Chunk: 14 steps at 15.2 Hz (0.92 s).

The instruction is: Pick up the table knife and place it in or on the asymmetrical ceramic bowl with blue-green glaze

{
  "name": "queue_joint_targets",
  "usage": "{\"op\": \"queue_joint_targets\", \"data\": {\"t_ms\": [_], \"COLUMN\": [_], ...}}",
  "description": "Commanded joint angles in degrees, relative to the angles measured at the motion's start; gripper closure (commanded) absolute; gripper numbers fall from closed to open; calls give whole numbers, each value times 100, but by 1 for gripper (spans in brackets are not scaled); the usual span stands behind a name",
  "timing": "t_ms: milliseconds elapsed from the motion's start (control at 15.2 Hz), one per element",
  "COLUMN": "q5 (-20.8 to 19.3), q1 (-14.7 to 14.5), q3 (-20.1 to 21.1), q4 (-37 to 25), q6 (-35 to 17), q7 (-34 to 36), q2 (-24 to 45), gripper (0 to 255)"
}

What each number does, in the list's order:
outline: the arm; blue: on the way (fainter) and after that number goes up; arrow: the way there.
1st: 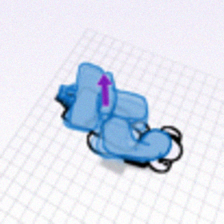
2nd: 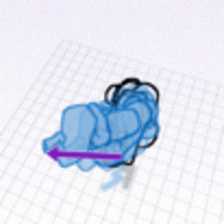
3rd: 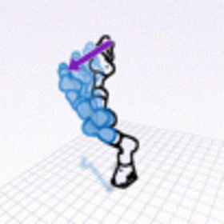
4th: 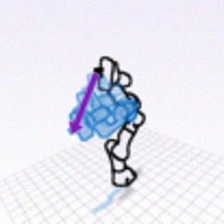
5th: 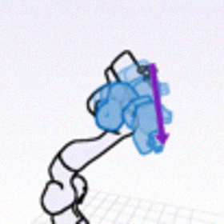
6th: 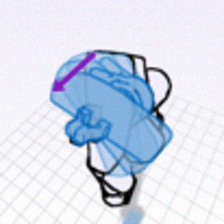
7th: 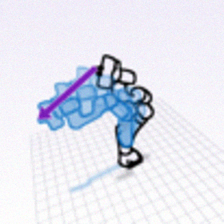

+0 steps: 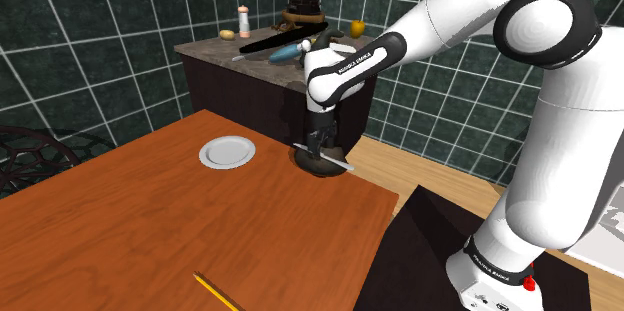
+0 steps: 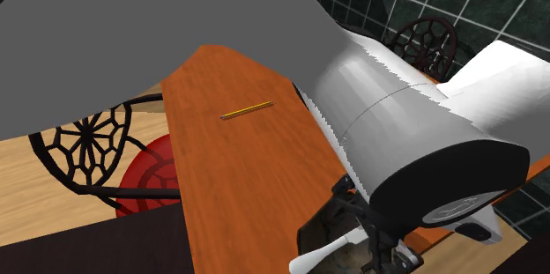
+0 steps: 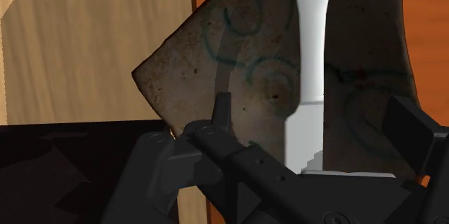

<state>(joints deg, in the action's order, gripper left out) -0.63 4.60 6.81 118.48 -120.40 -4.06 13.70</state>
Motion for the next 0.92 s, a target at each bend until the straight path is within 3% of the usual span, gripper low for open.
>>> {"op": "queue_joint_targets", "data": {"t_ms": [0, 330, 858], "q5": [0, 30, 30], "q1": [0, 10, 10], "q3": [0, 6, 6], "q4": [0, -478, -478], "q6": [0, 698, 698], "q7": [0, -22, -22], "q2": [0, -221, -221], "gripper": [0, 0, 0]}}
